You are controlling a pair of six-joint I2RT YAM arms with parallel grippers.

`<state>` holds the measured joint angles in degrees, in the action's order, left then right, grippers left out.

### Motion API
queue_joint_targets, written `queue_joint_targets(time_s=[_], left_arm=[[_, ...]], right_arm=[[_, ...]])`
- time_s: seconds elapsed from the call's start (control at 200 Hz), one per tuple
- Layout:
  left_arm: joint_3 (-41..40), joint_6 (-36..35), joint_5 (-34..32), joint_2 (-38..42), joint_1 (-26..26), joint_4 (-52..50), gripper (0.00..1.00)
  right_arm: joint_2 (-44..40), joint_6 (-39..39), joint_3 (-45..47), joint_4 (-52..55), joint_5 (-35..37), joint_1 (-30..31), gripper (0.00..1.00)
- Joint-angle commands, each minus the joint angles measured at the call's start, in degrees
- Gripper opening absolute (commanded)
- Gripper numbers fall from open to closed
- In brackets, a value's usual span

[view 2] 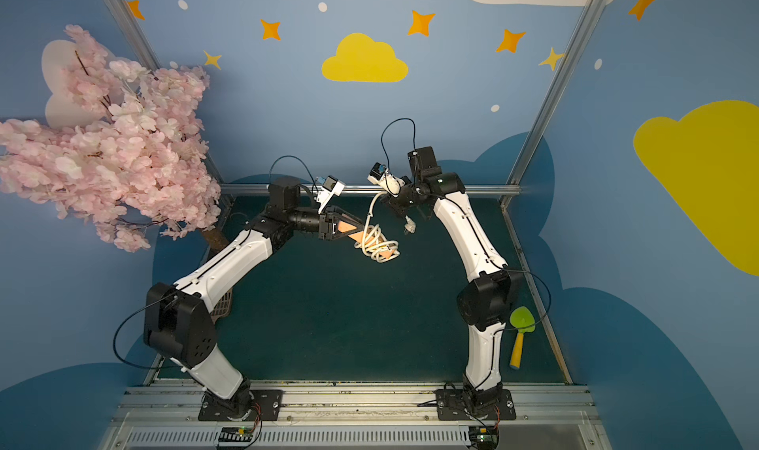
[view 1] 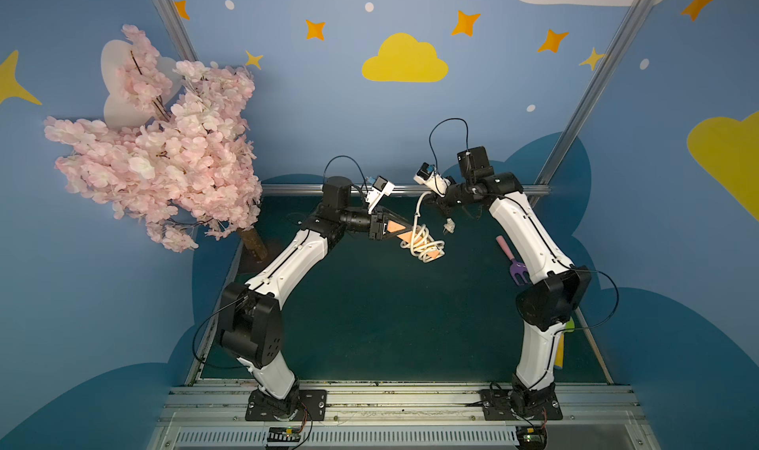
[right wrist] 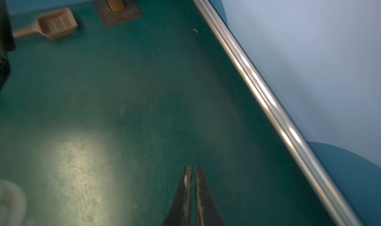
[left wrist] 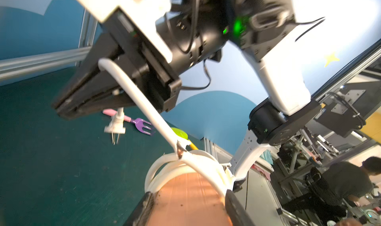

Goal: Wrap the cord around the power strip
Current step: Wrap the power cord around the power strip, then place the power strip at the center of the board.

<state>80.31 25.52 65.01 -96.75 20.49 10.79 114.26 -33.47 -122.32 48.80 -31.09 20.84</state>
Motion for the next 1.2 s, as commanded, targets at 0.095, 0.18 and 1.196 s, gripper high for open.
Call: queue_joint_targets(time_s=[0.095, 0.18, 1.196], left_arm=[[0.5, 38.4, 8.5, -2.8, 1.1, 48.0, 0.03], [1.4, 36.0, 5.0, -2.7, 0.5, 44.6, 0.02], [-33.3, -6.9, -59.2, -1.4, 15.1, 39.4, 0.02]], right_arm=[[-3.9, 25.8, 18.5, -31.9, -24.2, -5.2, 0.06], [-7.0, 34.6, 27.9, -43.2, -25.5, -4.7, 0.11], [-31.9, 102.0, 74.8, -61.4, -5.7, -2.1, 0.31]])
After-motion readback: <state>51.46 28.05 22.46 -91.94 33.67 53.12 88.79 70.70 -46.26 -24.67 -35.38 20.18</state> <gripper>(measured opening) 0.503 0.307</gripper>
